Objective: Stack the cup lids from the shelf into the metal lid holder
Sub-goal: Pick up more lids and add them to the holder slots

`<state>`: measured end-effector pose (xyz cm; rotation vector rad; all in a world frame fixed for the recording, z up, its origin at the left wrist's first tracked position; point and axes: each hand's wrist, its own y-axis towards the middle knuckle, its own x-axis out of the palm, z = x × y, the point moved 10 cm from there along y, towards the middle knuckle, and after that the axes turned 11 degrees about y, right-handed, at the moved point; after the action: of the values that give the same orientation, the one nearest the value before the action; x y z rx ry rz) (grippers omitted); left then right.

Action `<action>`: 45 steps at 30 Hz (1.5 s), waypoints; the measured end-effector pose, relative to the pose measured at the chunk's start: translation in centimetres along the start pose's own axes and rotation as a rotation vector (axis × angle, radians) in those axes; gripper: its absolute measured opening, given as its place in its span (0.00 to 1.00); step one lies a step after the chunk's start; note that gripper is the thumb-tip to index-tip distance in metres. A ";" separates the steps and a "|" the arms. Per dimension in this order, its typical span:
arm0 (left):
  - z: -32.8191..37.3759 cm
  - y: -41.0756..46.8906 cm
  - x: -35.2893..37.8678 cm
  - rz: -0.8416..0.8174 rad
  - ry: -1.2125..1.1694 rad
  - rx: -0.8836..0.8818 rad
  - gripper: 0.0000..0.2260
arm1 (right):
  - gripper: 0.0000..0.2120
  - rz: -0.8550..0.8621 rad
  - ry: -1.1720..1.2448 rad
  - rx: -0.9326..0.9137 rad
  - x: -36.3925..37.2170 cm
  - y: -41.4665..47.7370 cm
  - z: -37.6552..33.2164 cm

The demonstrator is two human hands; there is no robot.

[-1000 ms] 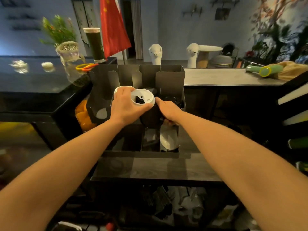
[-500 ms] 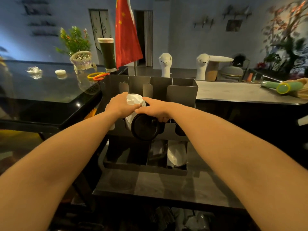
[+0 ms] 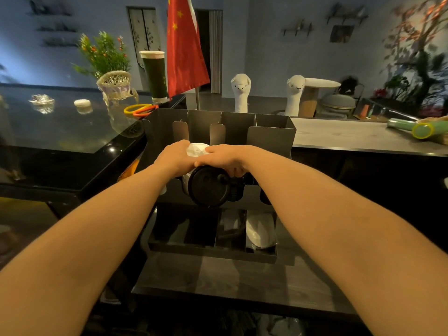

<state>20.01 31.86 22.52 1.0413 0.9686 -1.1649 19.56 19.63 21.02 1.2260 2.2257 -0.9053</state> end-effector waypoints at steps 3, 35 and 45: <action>-0.3 0.1 0.4 0.011 -0.033 -0.008 0.25 | 0.23 0.000 0.009 -0.008 0.0 -0.2 0.2; 11.0 -11.5 -3.4 0.596 -0.148 0.650 0.28 | 0.18 0.352 0.840 0.280 -4.5 -9.5 10.0; 11.1 -10.2 -2.6 0.510 0.018 0.633 0.29 | 0.17 0.281 0.875 0.243 -5.1 -7.9 9.7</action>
<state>10.16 20.87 26.41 1.6846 0.2928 -1.0402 16.05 6.61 20.23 2.3234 2.4739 -0.5874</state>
